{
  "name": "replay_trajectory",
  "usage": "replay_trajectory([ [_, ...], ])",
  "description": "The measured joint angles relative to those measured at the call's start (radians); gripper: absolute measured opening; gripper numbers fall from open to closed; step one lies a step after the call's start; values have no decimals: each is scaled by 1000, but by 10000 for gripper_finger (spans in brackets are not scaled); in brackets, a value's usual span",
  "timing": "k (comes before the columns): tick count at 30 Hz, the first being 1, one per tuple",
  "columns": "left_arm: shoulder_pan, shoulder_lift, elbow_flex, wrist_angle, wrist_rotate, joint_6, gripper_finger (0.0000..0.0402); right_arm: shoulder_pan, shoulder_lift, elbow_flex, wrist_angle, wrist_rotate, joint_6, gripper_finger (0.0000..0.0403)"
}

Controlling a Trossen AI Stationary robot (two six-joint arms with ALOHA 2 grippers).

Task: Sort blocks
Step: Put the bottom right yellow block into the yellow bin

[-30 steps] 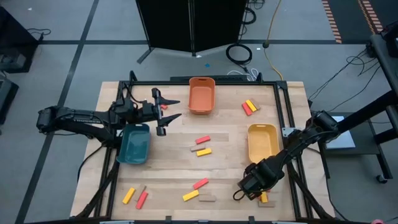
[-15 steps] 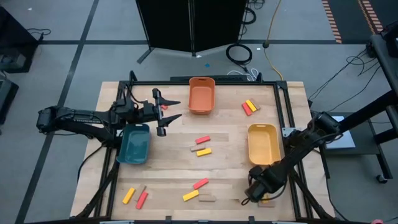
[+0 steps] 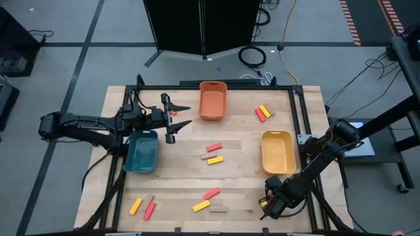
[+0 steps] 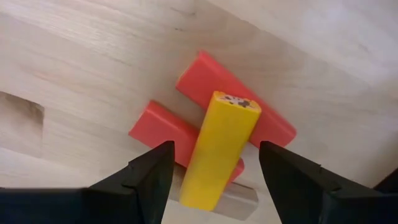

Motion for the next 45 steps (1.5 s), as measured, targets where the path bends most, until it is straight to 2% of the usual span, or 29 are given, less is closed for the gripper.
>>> replay_trajectory([
  [8, 0, 0, 0, 0, 0, -1, 221, 4, 0, 0, 3, 18, 23, 193],
  [19, 0, 0, 0, 0, 0, -1, 221, 5, 34, 0, 11, 29, 24, 171],
  [28, 0, 0, 0, 0, 0, -1, 221, 3, 88, 4, 36, -45, -27, 161],
  [39, 0, 0, 0, 3, -1, -1, 221, 3, 5, -1, -39, -46, -31, 80],
  [45, 0, 0, 0, 3, -1, -1, 221, 2, -76, -1, -58, -45, -49, 92],
])
